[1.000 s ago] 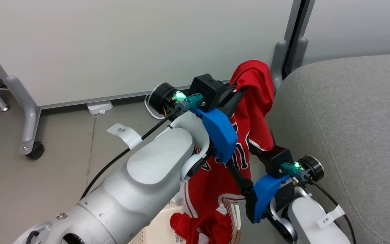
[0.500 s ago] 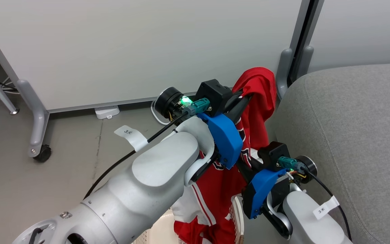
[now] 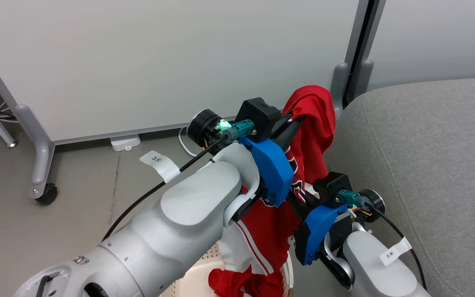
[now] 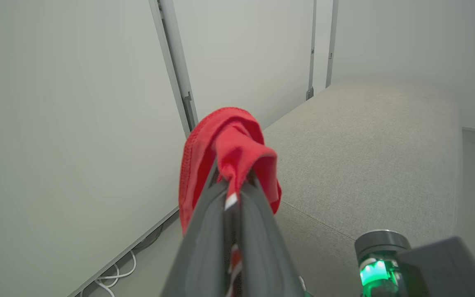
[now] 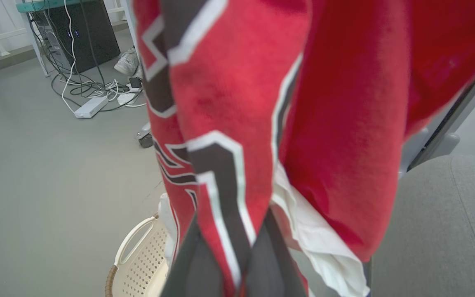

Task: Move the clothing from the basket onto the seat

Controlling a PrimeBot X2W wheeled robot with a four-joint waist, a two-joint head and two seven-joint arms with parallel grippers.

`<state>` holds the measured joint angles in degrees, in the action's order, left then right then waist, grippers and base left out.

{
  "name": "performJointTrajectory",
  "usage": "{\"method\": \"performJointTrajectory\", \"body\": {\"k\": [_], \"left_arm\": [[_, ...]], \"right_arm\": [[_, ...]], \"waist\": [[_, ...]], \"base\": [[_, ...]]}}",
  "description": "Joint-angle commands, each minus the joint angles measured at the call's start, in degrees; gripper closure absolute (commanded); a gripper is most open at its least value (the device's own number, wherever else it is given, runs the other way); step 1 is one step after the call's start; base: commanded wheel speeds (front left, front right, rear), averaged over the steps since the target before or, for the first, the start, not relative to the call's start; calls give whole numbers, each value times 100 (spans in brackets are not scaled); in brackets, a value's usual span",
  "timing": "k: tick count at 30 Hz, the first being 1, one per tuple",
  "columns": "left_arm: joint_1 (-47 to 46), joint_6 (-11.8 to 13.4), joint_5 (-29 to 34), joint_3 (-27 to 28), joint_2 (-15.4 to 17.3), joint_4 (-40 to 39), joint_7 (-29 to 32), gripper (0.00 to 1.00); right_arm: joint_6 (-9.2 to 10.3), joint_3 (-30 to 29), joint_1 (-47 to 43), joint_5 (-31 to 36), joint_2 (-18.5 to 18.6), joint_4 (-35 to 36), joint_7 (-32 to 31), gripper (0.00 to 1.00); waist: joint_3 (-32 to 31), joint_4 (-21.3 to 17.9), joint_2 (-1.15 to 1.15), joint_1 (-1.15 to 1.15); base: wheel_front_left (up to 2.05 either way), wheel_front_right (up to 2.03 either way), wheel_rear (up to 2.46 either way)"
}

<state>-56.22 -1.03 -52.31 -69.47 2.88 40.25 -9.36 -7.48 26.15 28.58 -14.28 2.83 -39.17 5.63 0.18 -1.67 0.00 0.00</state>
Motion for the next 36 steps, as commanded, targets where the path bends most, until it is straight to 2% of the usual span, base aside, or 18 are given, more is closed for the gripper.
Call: {"method": "performJointTrajectory", "body": {"k": [1,2,3,14,18,21,24,25,29,36], "left_arm": [[-82,23,-54,-28,3,33,3,69],[-91,30,-73,-40,3,41,0,53],[-100,31,-78,-51,3,44,-18,2],[-83,90,-208,-135,3,111,-165,0],[122,186,-194,18,32,162,-440,0],[356,292,-112,226,190,87,-561,0],[676,484,203,700,429,-334,-587,0],[676,484,203,700,429,-334,-587,0],[1545,648,867,1478,852,-1179,-584,0],[3076,456,1901,2922,1190,-2384,-585,0]], "right_arm": [[-3,25,108,-49,13,-29,39,100],[-3,32,118,-65,13,-36,42,100],[-3,40,126,-68,13,-45,45,100],[-3,44,194,-67,12,-112,82,100],[-3,-76,206,-11,13,-146,110,100],[-3,-232,216,91,12,-130,118,100],[-3,-348,196,220,12,-54,109,100],[-3,-348,196,220,12,-54,109,100],[-3,-543,115,353,13,51,86,100],[-3,-769,-28,521,12,360,4,100]], "waist": [[-3,-16,0,0],[-2,-21,0,0],[-2,-24,0,0],[14,-19,0,0],[37,-19,0,0],[77,-13,0,0],[128,-39,0,0],[128,-39,0,0],[204,-83,0,0],[322,-163,0,0]], "base": [[0,0,0],[0,0,0],[0,0,0],[0,0,0],[0,0,0],[0,0,0],[0,0,0],[0,0,0],[0,0,0],[0,0,0]]}}
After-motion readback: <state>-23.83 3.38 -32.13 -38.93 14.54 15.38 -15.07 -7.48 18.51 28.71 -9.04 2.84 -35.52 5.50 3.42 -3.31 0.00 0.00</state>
